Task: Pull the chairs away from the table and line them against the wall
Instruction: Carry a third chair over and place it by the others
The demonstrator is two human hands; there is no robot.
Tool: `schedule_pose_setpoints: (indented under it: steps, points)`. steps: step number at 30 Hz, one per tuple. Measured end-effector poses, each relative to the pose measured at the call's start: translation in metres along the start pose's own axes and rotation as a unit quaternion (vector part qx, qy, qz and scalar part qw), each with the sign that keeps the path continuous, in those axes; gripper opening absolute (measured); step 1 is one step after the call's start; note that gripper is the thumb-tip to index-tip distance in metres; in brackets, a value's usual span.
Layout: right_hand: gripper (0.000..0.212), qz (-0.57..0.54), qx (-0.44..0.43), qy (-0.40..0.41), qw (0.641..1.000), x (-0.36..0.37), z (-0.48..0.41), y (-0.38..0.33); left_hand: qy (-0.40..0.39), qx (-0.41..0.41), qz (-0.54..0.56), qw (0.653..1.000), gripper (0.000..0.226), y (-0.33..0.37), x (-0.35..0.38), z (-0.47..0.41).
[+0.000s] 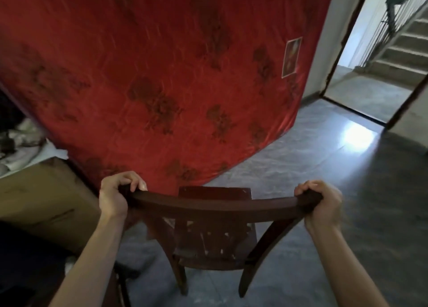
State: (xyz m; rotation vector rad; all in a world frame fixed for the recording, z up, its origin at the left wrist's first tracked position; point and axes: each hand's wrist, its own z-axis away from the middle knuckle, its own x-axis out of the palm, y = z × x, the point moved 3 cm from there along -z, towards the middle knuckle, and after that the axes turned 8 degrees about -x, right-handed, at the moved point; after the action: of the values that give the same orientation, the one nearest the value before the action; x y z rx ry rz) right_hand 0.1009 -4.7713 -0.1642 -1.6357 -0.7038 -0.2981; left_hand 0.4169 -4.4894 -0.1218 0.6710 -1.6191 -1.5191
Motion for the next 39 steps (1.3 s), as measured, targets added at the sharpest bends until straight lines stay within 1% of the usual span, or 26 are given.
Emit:
schedule_pose_setpoints:
  steps: [2, 5, 10, 14, 20, 21, 23, 24, 26, 28, 30, 31, 33, 34, 37, 39]
  points:
    - [0.025, 0.006, 0.009, -0.005, 1.000, 0.010, -0.019, 0.021, 0.003, 0.003, -0.012, 1.000, 0.024, -0.001, -0.004, -0.023]
    - [0.021, 0.003, 0.017, -0.006, 1.000, 0.028, -0.039, 0.046, 0.002, 0.013, -0.011, 1.000, 0.021, 0.003, -0.008, -0.059]
    - [0.012, 0.023, 0.003, 0.015, 1.000, 0.050, -0.052, 0.078, -0.041, 0.005, -0.006, 0.999, 0.022, -0.002, -0.016, -0.130]
    - [0.014, 0.070, -0.041, 0.055, 0.995, 0.065, -0.040, 0.098, -0.109, -0.011, -0.010, 0.994, 0.037, -0.015, -0.024, -0.197]
    - [0.017, 0.151, -0.093, 0.158, 0.972, 0.094, 0.028, 0.138, -0.231, -0.035, -0.017, 0.972, 0.043, -0.049, -0.035, -0.294]
    - [0.019, 0.164, -0.103, 0.165, 0.967, 0.098, 0.040, 0.144, -0.248, -0.042, -0.016, 0.968, 0.038, -0.056, -0.036, -0.304]
    - [0.022, 0.177, -0.099, 0.194, 0.960, 0.107, 0.066, 0.160, -0.290, -0.051, -0.021, 0.955, 0.018, -0.072, -0.037, -0.322]
    - [0.023, 0.176, -0.090, 0.210, 0.958, 0.110, 0.075, 0.168, -0.306, -0.059, -0.021, 0.950, 0.014, -0.081, -0.038, -0.329]
    - [0.024, 0.178, -0.085, 0.229, 0.953, 0.117, 0.092, 0.181, -0.339, -0.084, -0.007, 0.937, 0.018, -0.097, -0.044, -0.341]
    - [0.025, 0.192, -0.099, 0.227, 0.950, 0.126, 0.099, 0.185, -0.367, -0.092, 0.013, 0.926, 0.034, -0.104, -0.050, -0.352]
    - [0.026, 0.199, -0.083, 0.211, 0.953, 0.130, 0.106, 0.187, -0.401, -0.110, 0.007, 0.910, 0.040, -0.106, -0.053, -0.361]
    - [0.025, 0.200, -0.071, 0.203, 0.956, 0.133, 0.109, 0.187, -0.411, -0.110, 0.003, 0.905, 0.037, -0.107, -0.056, -0.363]
    - [0.022, 0.202, -0.053, 0.189, 0.959, 0.138, 0.115, 0.187, -0.416, -0.108, -0.001, 0.903, 0.022, -0.107, -0.063, -0.362]
    - [0.022, 0.203, -0.041, 0.181, 0.961, 0.137, 0.121, 0.187, -0.422, -0.113, -0.007, 0.900, 0.019, -0.108, -0.067, -0.360]
    - [0.018, 0.203, -0.001, 0.163, 0.966, 0.142, 0.145, 0.191, -0.434, -0.120, -0.026, 0.892, 0.030, -0.109, -0.089, -0.346]
    - [0.014, 0.211, 0.028, 0.157, 0.964, 0.144, 0.163, 0.196, -0.441, -0.122, -0.034, 0.889, 0.022, -0.110, -0.104, -0.340]
